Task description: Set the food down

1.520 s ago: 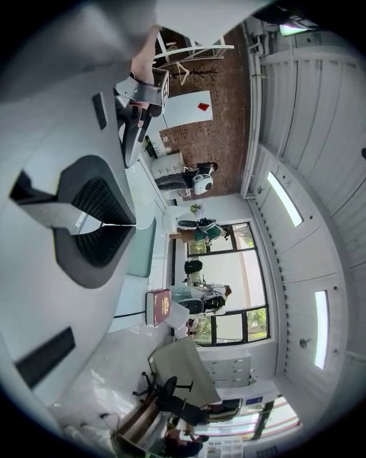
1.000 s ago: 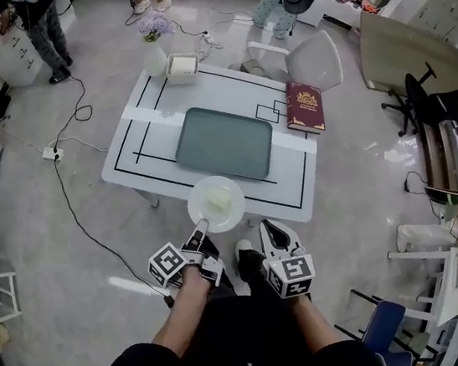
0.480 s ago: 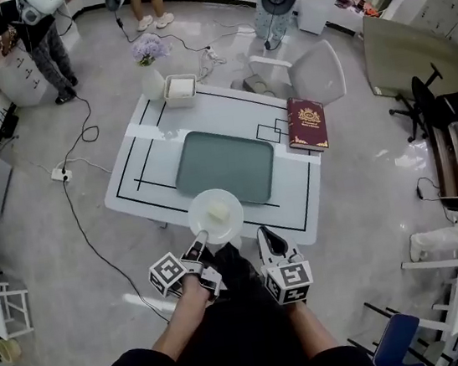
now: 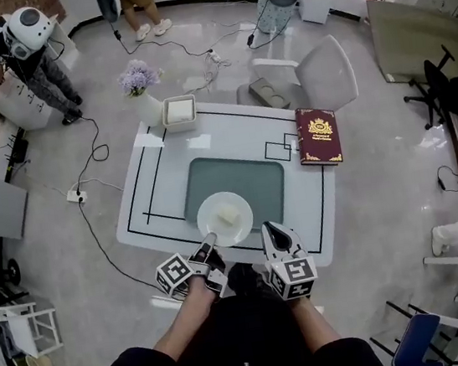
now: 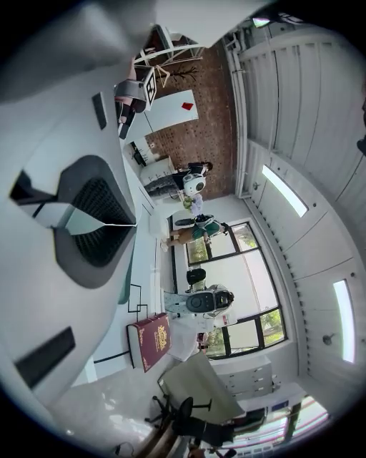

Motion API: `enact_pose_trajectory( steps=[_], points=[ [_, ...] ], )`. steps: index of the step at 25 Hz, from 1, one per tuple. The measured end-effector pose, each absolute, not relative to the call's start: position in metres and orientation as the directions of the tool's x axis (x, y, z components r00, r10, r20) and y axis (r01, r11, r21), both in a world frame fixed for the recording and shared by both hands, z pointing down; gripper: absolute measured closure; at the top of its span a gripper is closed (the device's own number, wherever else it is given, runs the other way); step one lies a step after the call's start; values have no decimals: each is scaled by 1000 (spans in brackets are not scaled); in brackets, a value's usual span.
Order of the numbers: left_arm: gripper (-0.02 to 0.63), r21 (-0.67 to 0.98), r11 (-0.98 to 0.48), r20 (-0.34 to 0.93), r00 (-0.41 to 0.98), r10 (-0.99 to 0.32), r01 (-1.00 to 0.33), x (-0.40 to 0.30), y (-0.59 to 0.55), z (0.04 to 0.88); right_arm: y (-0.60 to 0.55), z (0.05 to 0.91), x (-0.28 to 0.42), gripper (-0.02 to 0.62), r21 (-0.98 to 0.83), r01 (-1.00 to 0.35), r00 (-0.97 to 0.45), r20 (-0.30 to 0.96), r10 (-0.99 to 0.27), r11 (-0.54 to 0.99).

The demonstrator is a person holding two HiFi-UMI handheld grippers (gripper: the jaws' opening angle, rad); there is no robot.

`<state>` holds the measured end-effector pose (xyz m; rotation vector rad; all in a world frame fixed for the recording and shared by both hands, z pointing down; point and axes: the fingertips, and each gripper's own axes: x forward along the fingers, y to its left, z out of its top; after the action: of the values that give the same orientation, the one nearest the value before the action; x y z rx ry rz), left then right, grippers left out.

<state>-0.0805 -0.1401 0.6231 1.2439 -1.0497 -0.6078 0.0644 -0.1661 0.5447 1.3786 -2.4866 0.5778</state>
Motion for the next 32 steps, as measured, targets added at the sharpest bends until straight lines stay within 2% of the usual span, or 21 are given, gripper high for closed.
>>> enact_pose_trajectory(
  steps=[7, 14, 20, 32],
  points=[
    [594, 939, 299, 344, 445, -827, -171, -83, -184, 636, -224, 558, 70, 583, -268, -854, -520, 401, -754, 447],
    [594, 948, 274, 318, 460, -829, -162, -78, -220, 637, -257, 560, 95, 583, -288, -876, -475, 370, -798, 388],
    [594, 949, 253, 315, 493, -811, -190, -67, -237, 627, -254, 557, 116, 583, -314, -895, -420, 359, -834, 315],
    [594, 947, 271, 322, 538, -779, -174, -63, -241, 651, -253, 566, 99, 583, -280, -907, -408, 398, -822, 315]
  ],
)
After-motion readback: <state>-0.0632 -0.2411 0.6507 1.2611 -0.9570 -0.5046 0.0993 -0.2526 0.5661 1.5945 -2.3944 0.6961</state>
